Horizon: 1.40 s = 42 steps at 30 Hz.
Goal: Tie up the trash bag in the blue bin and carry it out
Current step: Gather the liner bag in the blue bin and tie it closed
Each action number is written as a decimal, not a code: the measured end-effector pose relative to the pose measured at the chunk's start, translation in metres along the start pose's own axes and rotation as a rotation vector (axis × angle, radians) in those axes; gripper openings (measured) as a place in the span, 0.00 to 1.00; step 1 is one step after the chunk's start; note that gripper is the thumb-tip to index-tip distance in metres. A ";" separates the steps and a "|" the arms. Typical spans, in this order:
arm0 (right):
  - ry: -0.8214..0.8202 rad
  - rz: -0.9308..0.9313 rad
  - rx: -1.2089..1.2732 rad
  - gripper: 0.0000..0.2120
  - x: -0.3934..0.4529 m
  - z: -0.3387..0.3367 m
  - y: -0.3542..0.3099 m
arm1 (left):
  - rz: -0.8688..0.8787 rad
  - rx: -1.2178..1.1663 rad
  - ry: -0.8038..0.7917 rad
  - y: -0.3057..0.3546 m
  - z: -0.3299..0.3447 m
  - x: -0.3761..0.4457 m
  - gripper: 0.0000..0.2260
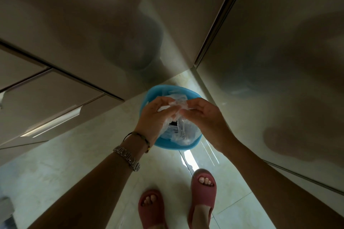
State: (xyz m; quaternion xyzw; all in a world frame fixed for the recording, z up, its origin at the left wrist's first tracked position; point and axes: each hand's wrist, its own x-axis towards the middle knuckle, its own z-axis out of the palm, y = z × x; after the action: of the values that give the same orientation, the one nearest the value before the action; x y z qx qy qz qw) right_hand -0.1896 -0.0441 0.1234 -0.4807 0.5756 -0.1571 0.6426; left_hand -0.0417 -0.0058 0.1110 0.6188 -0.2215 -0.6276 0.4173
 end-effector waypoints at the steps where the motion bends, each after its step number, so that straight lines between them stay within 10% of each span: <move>1: 0.033 0.002 0.002 0.09 0.001 0.000 0.000 | 0.008 0.012 0.002 -0.002 0.001 0.000 0.09; 21: 0.145 -0.097 -0.006 0.06 0.003 -0.012 0.003 | 0.134 0.384 -0.162 0.009 -0.007 -0.015 0.06; 42: 0.155 -0.195 -0.161 0.03 0.004 -0.007 0.007 | 0.311 1.053 0.047 0.012 0.003 -0.006 0.08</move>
State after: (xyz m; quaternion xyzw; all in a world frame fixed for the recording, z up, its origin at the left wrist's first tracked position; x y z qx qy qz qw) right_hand -0.1969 -0.0464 0.1162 -0.5707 0.5850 -0.2086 0.5372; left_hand -0.0424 -0.0083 0.1242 0.7179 -0.5851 -0.3489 0.1437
